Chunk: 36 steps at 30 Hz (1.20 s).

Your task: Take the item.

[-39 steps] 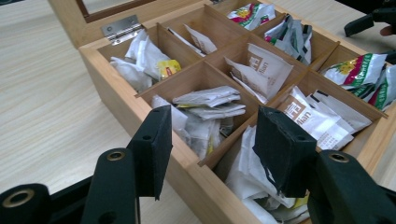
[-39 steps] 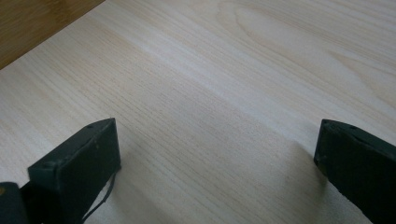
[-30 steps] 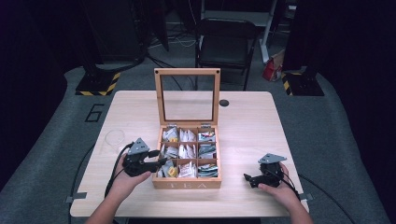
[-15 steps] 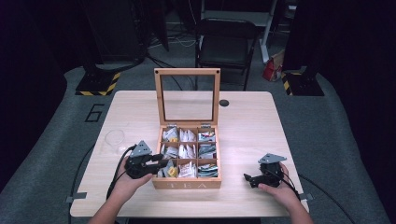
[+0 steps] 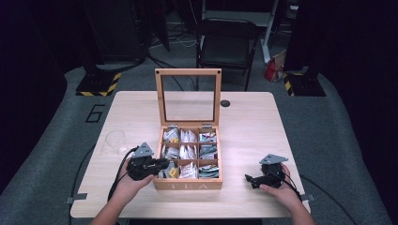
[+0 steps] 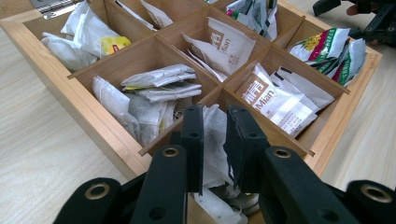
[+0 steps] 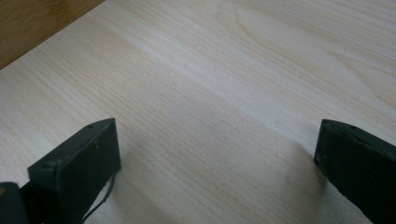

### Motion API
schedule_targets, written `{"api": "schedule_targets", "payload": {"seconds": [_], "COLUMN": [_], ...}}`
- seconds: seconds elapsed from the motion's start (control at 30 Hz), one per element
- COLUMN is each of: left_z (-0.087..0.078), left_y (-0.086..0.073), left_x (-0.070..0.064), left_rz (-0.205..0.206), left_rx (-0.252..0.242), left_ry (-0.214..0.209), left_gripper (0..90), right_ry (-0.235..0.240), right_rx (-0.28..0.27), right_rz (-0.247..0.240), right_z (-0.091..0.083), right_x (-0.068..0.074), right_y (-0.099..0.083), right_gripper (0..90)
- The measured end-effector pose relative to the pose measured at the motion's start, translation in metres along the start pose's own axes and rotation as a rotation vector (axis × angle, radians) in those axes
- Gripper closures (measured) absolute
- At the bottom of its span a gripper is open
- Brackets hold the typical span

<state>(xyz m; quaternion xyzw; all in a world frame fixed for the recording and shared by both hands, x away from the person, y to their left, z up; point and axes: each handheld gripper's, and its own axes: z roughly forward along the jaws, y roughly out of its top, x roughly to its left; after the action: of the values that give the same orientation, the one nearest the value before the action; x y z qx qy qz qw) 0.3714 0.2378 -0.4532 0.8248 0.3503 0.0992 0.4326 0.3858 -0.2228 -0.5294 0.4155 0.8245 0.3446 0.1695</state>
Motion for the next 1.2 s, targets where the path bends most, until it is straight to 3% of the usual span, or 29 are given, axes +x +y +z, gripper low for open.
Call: {"api": "schedule_targets", "payload": {"seconds": [0.4,0.77,1.2], "left_z": [-0.002,-0.007,-0.022], "left_y": [0.0,0.004,0.02], "left_x": [-0.002,-0.006,-0.006], "left_rz": [0.015,0.011,0.058], "left_rx": [-0.009,-0.027,-0.075], "left_ry": [-0.003,-0.015,0.008], "left_gripper": [89.4,90.0,90.0], "right_ry": [0.0,-0.002,0.0], "right_rx": [0.0,-0.002,-0.001], "right_rz": [0.0,0.001,0.0], "right_z": [0.0,0.0,0.0], "right_x": [0.0,0.0,0.0], "right_y": [0.0,0.0,0.0], "right_gripper": [0.0,0.0,0.0]}}
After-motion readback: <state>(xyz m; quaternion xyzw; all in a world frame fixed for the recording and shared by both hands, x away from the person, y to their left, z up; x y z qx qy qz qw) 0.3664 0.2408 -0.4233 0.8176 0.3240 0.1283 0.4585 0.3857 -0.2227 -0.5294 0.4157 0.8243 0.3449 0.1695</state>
